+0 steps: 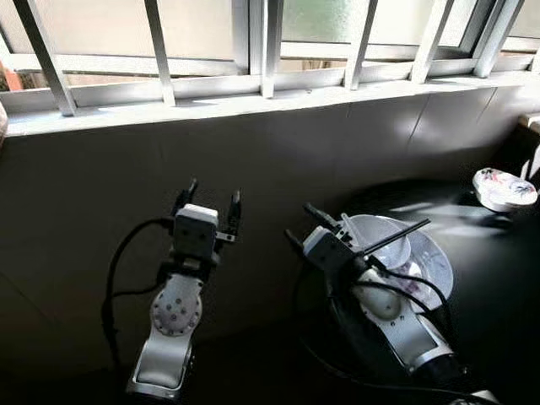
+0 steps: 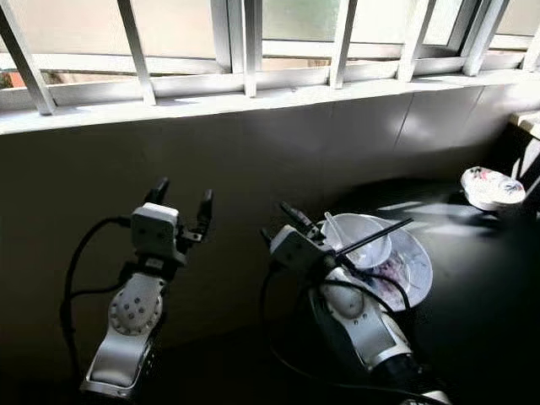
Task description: Kitchen organization
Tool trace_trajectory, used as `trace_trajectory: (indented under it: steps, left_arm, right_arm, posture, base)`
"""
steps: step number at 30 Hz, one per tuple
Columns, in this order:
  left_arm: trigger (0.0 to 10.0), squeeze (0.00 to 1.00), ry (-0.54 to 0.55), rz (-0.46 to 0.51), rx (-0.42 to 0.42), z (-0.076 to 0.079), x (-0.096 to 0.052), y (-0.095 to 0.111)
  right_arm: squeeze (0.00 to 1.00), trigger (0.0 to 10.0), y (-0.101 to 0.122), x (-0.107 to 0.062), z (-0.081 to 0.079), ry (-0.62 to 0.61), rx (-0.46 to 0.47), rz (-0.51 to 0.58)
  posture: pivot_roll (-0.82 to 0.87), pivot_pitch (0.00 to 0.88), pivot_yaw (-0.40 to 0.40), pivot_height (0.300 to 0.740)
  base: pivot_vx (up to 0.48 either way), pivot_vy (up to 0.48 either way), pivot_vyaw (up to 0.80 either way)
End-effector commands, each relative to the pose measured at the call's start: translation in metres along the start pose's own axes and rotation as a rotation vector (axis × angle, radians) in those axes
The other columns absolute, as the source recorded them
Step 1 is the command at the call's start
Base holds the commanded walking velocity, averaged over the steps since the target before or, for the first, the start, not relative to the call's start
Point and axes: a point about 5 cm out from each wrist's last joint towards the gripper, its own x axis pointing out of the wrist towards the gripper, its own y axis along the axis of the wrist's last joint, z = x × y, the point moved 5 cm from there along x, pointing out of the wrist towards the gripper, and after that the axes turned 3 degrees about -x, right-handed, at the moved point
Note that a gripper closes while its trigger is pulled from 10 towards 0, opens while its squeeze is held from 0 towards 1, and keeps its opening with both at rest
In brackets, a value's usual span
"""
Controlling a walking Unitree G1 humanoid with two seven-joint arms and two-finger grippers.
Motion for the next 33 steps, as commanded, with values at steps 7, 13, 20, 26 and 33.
trace_trajectory:
  steps: [7,13,20,26,33]
  left_arm:
    - [10.0,0.0,0.01,-0.017,-0.008,-0.006,-0.002,-0.004]
    - [10.0,0.0,0.01,-0.013,-0.013,-0.005,-0.002,-0.003]
    - [10.0,0.0,-0.004,-0.006,-0.003,-0.003,-0.004,-0.002]
    - [10.0,0.0,-0.009,-0.014,0.004,-0.004,-0.005,-0.004]
    - [10.0,0.0,-0.019,-0.018,0.0,-0.002,-0.006,-0.005]
  right_arm:
    - [0.0,10.0,0.009,0.002,0.001,-0.014,0.021,0.033]
    - [0.0,10.0,0.011,0.003,0.004,-0.029,0.022,0.045]
    - [0.0,10.0,-0.003,0.002,0.01,-0.101,0.051,-0.046]
    - [0.0,10.0,-0.002,-0.005,0.007,-0.101,0.033,-0.035]
    - [0.0,10.0,0.006,-0.008,0.001,-0.097,0.056,-0.008]
  posture:
    - [0.01,0.0,-0.05,0.74]
    - [0.01,0.0,-0.05,0.74]
    - [0.01,0.0,-0.05,0.74]
    - [0.01,0.0,-0.047,0.74]
    - [0.01,0.0,-0.044,0.74]
  base:
    - [0.0,0.108,0.0]
    - [0.0,0.476,0.0]
    - [0.0,0.0,0.0]
    - [0.0,0.0,-0.5]
    - [0.0,0.0,0.0]
